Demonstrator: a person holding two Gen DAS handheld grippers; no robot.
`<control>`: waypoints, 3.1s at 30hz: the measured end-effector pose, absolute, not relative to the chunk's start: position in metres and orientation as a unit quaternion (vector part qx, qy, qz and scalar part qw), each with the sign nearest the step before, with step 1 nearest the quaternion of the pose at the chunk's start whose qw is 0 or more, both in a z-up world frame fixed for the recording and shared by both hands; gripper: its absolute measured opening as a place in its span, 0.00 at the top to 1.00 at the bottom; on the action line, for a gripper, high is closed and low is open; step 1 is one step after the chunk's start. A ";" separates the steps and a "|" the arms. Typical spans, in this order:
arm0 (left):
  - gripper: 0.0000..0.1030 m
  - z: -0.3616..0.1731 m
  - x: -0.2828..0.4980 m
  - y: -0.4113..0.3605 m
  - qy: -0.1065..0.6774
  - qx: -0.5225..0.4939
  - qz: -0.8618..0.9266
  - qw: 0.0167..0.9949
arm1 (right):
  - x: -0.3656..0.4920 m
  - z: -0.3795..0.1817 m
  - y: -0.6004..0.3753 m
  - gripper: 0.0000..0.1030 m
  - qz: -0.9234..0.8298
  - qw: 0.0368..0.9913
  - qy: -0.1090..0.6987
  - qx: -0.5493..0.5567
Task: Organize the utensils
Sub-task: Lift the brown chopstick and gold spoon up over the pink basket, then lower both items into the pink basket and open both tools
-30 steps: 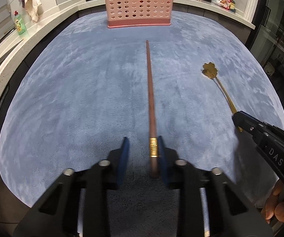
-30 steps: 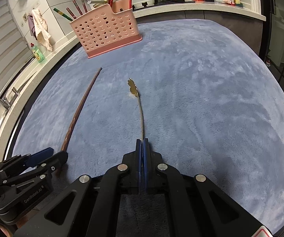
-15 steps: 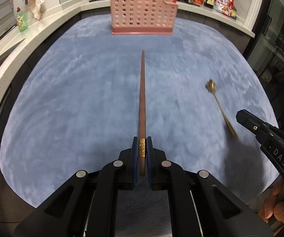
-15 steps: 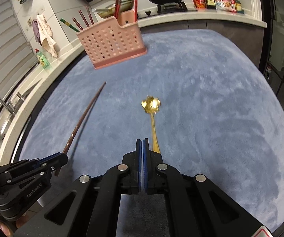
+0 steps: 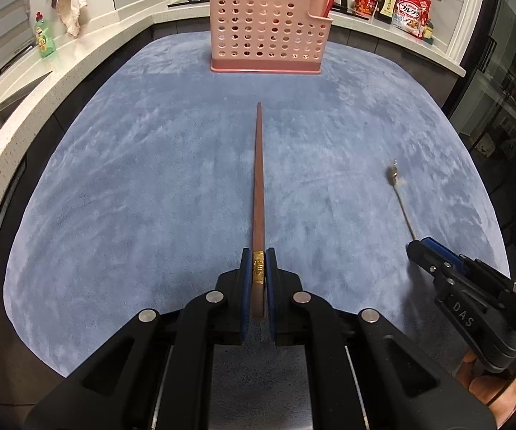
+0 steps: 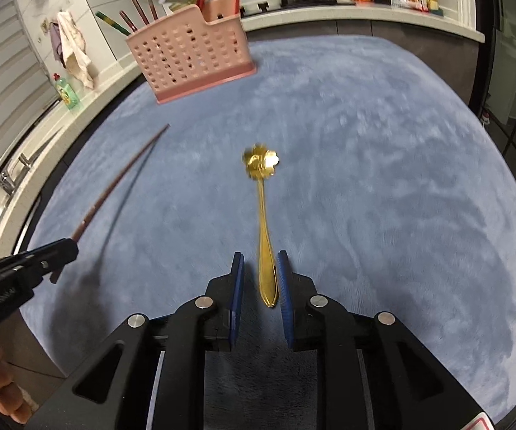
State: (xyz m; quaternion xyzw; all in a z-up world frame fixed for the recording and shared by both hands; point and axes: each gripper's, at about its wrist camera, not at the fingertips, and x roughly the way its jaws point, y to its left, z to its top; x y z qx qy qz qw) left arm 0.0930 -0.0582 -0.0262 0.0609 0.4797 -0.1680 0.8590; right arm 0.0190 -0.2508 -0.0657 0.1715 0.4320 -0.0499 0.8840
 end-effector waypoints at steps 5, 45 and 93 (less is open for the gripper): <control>0.93 -0.029 0.092 -0.059 0.483 0.062 -0.167 0.857 | 0.019 -0.068 -0.249 0.86 -0.050 0.887 0.430 0.159; 0.93 0.155 0.187 -0.054 0.324 0.043 -0.167 0.930 | 0.099 0.091 -0.284 0.98 -0.020 0.938 0.298 0.176; 0.92 0.194 0.373 -0.137 0.278 0.019 -0.182 0.943 | 0.337 0.115 -0.279 0.93 0.001 0.943 0.298 0.152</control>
